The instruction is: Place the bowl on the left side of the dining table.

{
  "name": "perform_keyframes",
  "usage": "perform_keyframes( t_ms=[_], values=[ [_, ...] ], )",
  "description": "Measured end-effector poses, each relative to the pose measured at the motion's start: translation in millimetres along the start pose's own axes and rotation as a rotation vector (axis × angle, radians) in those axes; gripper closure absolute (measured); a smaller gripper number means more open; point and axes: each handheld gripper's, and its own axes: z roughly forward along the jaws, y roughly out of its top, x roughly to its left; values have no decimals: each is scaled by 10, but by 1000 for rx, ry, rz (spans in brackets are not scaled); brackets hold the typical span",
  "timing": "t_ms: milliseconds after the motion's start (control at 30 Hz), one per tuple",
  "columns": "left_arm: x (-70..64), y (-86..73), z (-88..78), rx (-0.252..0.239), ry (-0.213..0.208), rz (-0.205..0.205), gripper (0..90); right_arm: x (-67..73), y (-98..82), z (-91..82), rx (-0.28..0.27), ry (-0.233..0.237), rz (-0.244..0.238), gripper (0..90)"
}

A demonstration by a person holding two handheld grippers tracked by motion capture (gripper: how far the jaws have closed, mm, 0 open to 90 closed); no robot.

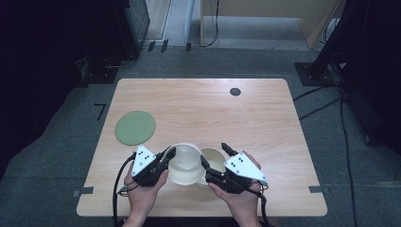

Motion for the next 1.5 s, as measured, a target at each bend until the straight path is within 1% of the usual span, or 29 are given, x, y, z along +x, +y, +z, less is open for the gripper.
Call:
perform_keyframes(
  t_ms=[33, 67, 100, 167, 233, 267, 400, 433, 467, 533, 567, 633, 700, 767, 800, 833, 867, 900, 1100, 1133, 1167, 1267, 1500],
  values=[
    [16, 1, -3, 0, 2, 0, 846, -24, 11, -4, 6, 13, 21, 207],
    [28, -1, -5, 0, 3, -1, 846, -44, 18, -4, 7, 22, 28, 195],
    [43, -3, -6, 0, 1, -3, 847, -53, 20, -10, 7, 23, 34, 206],
    [75, -11, -5, 0, -1, -14, 846, -77, 18, -17, 7, 2, 32, 198],
    [107, -17, -7, 1, 15, -14, 847, -115, 13, -17, 16, 5, 46, 195],
    [121, -19, -8, 1, 19, -13, 846, -139, 7, -15, 22, 0, 48, 195],
    [193, -30, -18, -1, 30, -32, 846, -217, -25, -5, 42, -17, 44, 193],
    [210, -32, -20, -2, 34, -37, 846, -243, -33, 0, 47, -23, 51, 200],
    [210, -32, -20, -2, 34, -37, 846, -243, -33, 0, 47, -23, 51, 200],
    [252, -37, -29, -3, 44, -42, 846, -290, -52, 12, 61, -57, 51, 207],
    [273, -39, -35, -1, 47, -44, 846, -334, -70, 15, 68, -67, 56, 207],
    [309, -45, -42, -5, 58, -53, 846, -359, -78, 17, 70, -72, 57, 204],
    [361, -56, -53, -3, 69, -56, 846, -426, -101, 12, 71, -84, 70, 198],
    [387, -64, -57, -4, 76, -60, 846, -484, -125, 9, 70, -103, 81, 197],
    [387, -64, -57, -4, 76, -60, 846, -484, -125, 9, 70, -103, 81, 197],
    [418, -73, -61, -6, 84, -66, 846, -537, -149, 8, 75, -111, 92, 196],
    [418, -73, -61, -6, 84, -66, 846, -537, -149, 8, 75, -111, 92, 196],
    [437, -77, -65, -7, 88, -70, 846, -591, -173, 5, 75, -125, 104, 195],
    [532, -98, -89, -10, 109, -85, 846, -725, -236, -1, 83, -153, 128, 195],
    [532, -98, -89, -10, 109, -85, 846, -725, -236, -1, 83, -153, 128, 195],
    [559, -104, -96, -13, 117, -92, 846, -769, -255, -7, 88, -165, 133, 196],
    [602, -113, -103, -13, 125, -98, 845, -829, -283, -13, 92, -184, 137, 196],
    [709, -134, -136, -20, 151, -119, 845, -965, -333, -45, 99, -217, 147, 196]
  ],
)
